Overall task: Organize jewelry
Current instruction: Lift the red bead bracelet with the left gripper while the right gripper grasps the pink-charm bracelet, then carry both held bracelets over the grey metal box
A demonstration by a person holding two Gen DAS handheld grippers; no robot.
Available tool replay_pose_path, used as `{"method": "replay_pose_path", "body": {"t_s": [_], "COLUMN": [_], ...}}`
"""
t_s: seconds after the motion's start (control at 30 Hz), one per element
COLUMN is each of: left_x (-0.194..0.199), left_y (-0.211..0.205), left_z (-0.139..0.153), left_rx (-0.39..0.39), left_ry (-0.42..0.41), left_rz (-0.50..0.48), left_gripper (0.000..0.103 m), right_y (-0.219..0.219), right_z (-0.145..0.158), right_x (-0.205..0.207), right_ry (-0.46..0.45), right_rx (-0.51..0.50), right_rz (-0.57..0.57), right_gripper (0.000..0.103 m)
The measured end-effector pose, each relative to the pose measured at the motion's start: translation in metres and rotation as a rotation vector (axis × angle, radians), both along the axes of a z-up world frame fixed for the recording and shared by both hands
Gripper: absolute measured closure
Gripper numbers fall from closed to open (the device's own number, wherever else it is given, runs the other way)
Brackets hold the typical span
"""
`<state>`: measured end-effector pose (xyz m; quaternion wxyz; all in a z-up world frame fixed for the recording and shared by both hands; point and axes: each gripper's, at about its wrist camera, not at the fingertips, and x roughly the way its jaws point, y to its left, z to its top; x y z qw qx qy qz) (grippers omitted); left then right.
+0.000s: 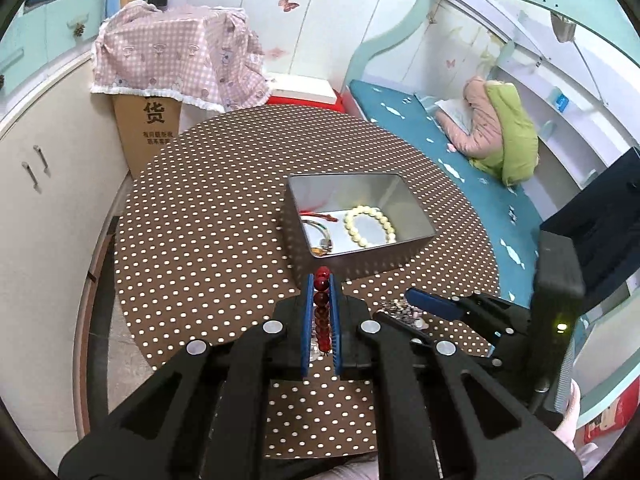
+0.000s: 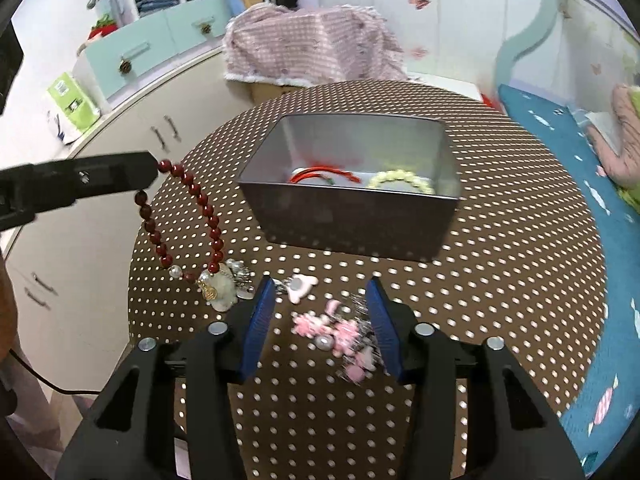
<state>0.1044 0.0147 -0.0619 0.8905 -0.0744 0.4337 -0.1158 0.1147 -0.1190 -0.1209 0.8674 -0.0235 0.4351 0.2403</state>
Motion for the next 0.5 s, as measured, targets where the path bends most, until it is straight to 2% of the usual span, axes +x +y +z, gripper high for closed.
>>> {"method": "replay_pose_path", "body": {"t_s": [0.17, 0.33, 0.37, 0.5], "left_x": [0.000, 0.006, 0.007, 0.010], "left_y": [0.006, 0.018, 0.019, 0.026], "left_z": [-0.009, -0.026, -0.030, -0.039], "left_rx": [0.011, 0.003, -0.003, -0.023], "left_ry": [-0.002, 0.038, 0.046, 0.061], "left_rz": [0.007, 0.023, 0.023, 0.022], "left_gripper": [0.096, 0.096, 0.096, 0.096], "right_y": [0.019, 0.030, 0.032, 0.036], "right_z": [-0.013, -0.024, -0.027, -0.028], "right_x": [0.014, 0.018, 0.019, 0.015], "right_ry": [0.038, 0.076, 0.089, 0.062], "right_rx": [-0.032, -0.057, -0.056, -0.092], "right_rz": [0.025, 0.039, 0.043, 0.046], "right_gripper": [0.068, 0.069, 0.072, 0.075]}}
